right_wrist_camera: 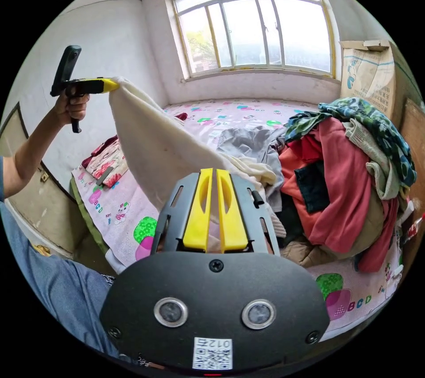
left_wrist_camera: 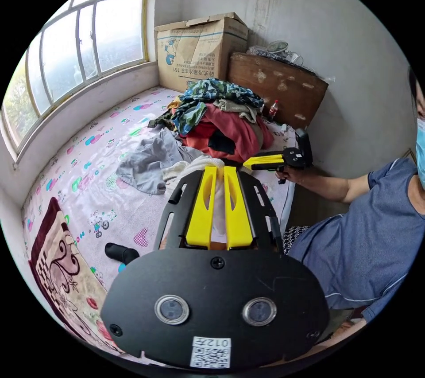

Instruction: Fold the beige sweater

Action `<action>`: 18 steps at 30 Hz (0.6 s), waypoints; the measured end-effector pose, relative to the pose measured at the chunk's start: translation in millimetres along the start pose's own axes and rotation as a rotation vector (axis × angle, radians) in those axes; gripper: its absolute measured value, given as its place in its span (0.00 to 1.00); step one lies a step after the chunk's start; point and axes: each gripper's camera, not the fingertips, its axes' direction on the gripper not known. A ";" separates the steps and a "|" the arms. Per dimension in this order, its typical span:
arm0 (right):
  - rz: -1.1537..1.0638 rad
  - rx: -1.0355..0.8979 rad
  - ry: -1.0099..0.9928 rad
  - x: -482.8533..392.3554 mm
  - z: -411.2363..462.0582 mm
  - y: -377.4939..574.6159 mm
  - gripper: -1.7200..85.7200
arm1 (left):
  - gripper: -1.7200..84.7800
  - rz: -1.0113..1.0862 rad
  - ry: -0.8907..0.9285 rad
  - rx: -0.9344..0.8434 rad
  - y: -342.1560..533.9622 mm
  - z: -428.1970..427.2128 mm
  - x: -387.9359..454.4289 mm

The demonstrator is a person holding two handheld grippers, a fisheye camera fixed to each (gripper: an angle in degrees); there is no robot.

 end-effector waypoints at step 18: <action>-0.571 -0.395 -0.377 -158.0 362.2 -27.1 0.16 | 0.03 -0.081 -0.065 -0.141 162.1 -53.7 -10.4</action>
